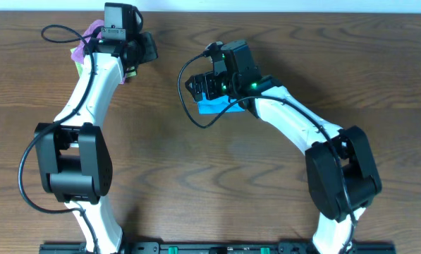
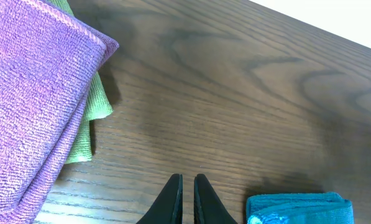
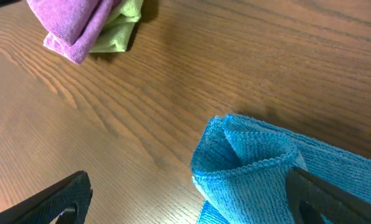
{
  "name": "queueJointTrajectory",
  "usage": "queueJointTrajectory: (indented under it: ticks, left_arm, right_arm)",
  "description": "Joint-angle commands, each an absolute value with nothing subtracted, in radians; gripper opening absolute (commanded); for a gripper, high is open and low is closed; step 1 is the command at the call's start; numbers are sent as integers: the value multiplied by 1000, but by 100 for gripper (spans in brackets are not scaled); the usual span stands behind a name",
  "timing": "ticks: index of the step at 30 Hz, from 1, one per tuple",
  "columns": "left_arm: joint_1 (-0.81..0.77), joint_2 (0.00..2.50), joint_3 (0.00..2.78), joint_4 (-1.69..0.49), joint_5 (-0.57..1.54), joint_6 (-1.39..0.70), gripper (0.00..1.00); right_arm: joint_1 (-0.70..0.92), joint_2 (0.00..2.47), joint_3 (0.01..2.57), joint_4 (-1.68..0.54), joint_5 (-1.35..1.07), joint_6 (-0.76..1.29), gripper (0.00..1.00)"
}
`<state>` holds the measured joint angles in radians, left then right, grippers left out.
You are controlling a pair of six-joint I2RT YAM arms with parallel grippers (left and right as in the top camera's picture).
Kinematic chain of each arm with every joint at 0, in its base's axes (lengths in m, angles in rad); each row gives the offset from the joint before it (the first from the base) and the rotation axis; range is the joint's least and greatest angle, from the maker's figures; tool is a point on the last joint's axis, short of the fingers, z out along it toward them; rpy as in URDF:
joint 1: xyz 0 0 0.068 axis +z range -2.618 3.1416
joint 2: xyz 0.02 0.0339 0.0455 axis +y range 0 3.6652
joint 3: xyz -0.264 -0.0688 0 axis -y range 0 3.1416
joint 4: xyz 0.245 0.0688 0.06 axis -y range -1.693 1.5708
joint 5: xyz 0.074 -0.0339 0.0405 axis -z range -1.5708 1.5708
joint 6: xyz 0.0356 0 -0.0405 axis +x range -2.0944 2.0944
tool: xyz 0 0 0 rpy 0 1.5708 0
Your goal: Fold the cloth
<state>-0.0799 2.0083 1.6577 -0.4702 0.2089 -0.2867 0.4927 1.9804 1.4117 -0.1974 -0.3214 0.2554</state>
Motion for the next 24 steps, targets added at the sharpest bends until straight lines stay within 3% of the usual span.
queueJointTrajectory:
  ticks: [1, 9, 24]
  left_arm:
    - [-76, 1976, 1687, -467, 200, -269, 9]
    - [-76, 1976, 1687, -461, 198, -269, 10]
    - [-76, 1976, 1687, -446, 198, -268, 11]
  right_arm:
    - [491, 1966, 1429, -197, -409, 257, 99]
    - [501, 1966, 1429, -290, -637, 258, 99]
    - [558, 1962, 1429, -463, -680, 246, 99]
